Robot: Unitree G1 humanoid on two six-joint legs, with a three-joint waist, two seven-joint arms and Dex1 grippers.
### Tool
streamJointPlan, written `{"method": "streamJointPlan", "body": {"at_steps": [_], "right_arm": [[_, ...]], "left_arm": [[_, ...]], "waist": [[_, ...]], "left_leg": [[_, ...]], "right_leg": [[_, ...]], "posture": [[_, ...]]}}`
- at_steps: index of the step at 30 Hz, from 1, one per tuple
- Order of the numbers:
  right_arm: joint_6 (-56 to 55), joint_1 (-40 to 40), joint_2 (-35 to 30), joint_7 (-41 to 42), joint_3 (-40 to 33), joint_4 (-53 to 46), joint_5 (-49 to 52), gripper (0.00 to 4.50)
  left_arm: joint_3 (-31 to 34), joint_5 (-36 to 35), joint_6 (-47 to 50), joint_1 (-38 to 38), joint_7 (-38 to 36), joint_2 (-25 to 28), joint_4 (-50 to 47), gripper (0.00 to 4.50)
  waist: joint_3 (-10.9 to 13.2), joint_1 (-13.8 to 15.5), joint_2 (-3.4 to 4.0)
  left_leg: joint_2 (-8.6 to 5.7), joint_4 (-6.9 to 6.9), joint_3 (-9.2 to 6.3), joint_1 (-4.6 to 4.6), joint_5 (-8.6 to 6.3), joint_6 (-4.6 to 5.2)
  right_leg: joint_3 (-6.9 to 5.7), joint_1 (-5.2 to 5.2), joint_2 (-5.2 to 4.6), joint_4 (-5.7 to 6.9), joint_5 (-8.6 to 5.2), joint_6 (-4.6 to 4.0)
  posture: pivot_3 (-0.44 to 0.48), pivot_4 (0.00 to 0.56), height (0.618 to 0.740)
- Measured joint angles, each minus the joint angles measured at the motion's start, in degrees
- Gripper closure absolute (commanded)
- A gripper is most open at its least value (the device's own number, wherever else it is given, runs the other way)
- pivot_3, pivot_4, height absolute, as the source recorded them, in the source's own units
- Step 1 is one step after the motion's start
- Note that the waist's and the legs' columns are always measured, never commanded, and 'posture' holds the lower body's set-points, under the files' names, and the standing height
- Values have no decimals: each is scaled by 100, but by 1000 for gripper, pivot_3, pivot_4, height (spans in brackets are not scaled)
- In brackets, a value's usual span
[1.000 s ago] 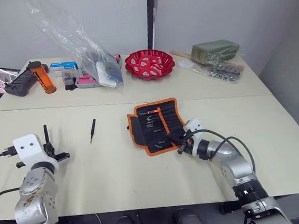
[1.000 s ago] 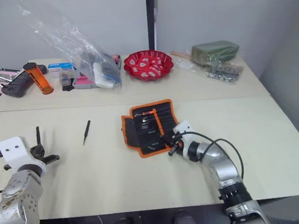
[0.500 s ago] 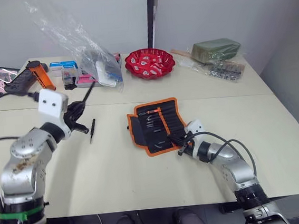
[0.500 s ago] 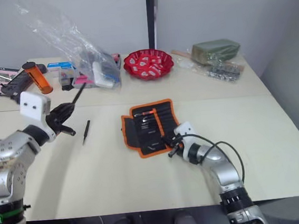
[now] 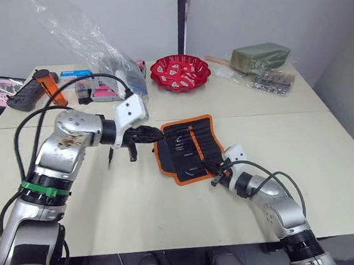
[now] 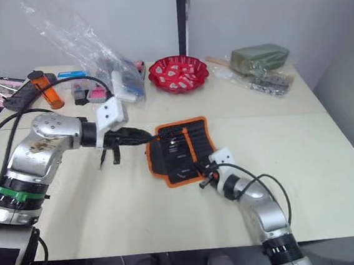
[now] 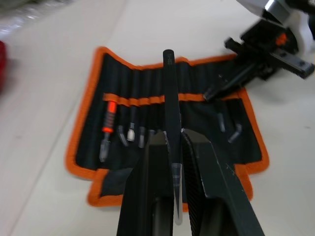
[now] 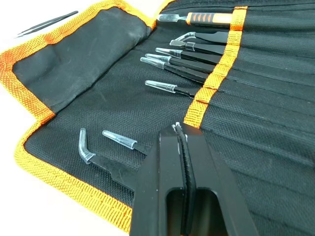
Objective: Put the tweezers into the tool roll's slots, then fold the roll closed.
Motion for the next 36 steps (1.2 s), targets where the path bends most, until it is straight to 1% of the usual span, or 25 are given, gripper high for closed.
{"method": "streamJointPlan", "body": {"at_steps": [4,8,15,23,36], "right_arm": [[245,254,2,-218,-37,-437,5,4500],[453,477,68,-399,-82,-727,68,4500],[665,572,71,-519,-81,-922,99,4500],[675,579,68,-541,-86,-946,103,4500],[676,527,67,-511,-79,-876,104,4500]], "left_arm": [[-403,470,-395,-285,-309,-376,718,4453],[-610,890,-814,-372,-372,-741,1358,4453],[-814,1471,-1226,-467,-287,-1200,1844,4453],[-799,1767,-1213,-467,-206,-1270,1882,4453],[-786,1873,-1018,-465,-269,-1271,1875,4453]], "waist": [[1,82,1],[1,90,1],[1,81,1],[1,83,1],[1,77,1]], "left_leg": [[-1,3,-1,-6,0,1],[-1,7,-2,-6,0,1],[-1,7,-4,-5,0,1],[-1,10,-5,-4,1,2],[-1,14,-6,-1,1,2]], "right_leg": [[-1,-4,0,0,-1,2],[-2,-4,0,1,-2,3],[-2,-2,0,5,-2,4],[-2,1,0,6,-2,4],[-3,3,1,13,-1,4]], "posture": [[0,150,729],[0,150,729],[0,150,729],[0,150,729],[0,150,729]]}}
